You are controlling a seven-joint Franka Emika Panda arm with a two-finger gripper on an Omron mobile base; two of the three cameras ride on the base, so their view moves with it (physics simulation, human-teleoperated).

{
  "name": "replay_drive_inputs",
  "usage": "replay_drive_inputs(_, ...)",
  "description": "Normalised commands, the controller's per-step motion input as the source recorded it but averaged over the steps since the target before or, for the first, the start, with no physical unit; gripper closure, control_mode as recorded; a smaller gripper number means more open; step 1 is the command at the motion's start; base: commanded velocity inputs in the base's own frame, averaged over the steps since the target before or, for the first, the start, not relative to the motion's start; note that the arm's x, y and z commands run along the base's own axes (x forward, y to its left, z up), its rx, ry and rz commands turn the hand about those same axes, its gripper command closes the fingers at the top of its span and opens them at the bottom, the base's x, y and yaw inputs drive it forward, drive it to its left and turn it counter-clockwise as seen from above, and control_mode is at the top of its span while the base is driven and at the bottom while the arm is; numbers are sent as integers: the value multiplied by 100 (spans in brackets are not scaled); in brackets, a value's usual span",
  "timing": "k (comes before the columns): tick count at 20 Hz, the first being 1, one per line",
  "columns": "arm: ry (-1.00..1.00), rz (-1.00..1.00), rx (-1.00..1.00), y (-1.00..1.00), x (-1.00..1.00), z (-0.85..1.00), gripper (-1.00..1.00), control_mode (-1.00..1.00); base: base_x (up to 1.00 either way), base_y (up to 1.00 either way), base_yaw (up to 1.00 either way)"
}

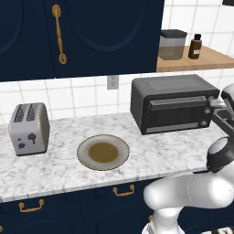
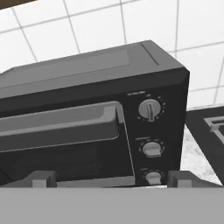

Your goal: Pick up the kebab skewer and baguette bread, and place them inside the toaster oven. Close the toaster oven door and start by setting the timer.

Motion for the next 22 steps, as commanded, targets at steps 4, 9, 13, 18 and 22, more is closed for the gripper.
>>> replay_drive_inputs(4,-15,3,0,-1,26,0,-100,-100,0,0,0)
replay_drive_inputs(9,-21,0,-6,-7,0,-4,-100,-100,0,0,0)
replay_drive_inputs(13,-17,0,-7,-18,6,-20,-100,-100,0,0,0)
replay_drive_inputs(18,-15,0,-8,-21,9,-9,-100,-100,0,0,0)
replay_drive_inputs(22,-16,0,-6,-28,4,-1,-100,-100,0,0,0)
